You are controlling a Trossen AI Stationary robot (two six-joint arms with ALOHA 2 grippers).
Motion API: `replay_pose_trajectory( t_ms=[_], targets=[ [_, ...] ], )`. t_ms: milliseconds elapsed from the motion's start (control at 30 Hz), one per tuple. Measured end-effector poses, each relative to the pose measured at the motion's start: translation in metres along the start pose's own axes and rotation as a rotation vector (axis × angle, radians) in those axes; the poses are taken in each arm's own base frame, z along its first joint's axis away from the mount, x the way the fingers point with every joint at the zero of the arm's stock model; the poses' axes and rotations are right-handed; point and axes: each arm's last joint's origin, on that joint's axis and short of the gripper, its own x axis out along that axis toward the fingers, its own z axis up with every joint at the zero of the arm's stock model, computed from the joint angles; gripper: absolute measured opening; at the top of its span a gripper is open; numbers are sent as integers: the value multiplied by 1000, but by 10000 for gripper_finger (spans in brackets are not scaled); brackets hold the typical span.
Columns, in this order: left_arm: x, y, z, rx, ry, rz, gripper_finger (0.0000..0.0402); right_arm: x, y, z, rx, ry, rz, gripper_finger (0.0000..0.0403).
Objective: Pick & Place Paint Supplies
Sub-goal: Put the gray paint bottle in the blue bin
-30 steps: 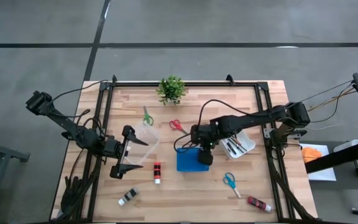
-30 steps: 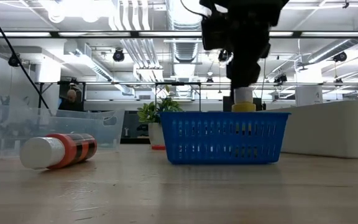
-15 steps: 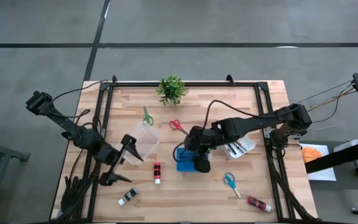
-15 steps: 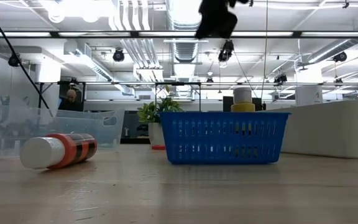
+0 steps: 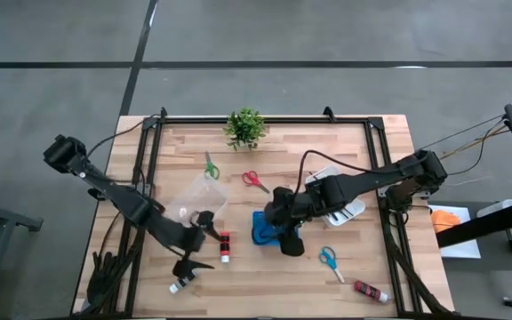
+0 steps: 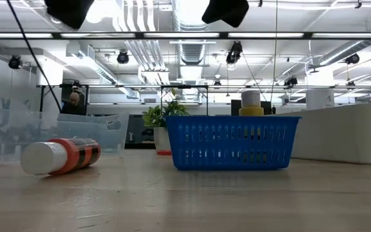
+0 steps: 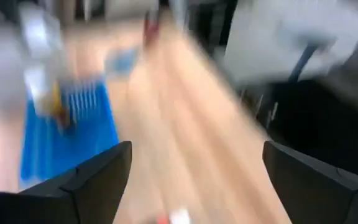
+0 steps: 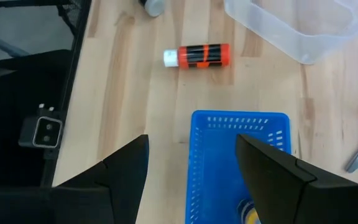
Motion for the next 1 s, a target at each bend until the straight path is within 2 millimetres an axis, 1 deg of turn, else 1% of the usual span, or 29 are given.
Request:
replay_pose_trajectory(
  t_ms=[133,200,367,433,567,667,767,900,1000],
  targets=[
    [11,-8,-5,-144,241,38,334,0,6,-2,-15,3,9,238],
    [16,-12,-12,-222,385,37,321,0,9,-3,-20,4,10,238],
    [20,-23,-21,-504,673,1,295,1,16,-5,-25,9,22,238],
    [20,-31,-27,-609,762,-15,289,1,18,-6,-19,11,25,238],
    [18,-49,-35,-765,884,-18,283,1,21,-7,-15,12,28,238],
    [14,-65,-40,-863,927,19,283,1,23,-8,-18,12,27,238],
    [9,-76,-43,-942,905,97,283,1,25,-9,-21,11,20,238],
    [9,-81,-45,-1037,816,202,283,1,26,-9,-22,8,15,238],
    [10,-83,-46,-1057,768,221,283,1,26,-9,-18,8,15,238]
  ],
)
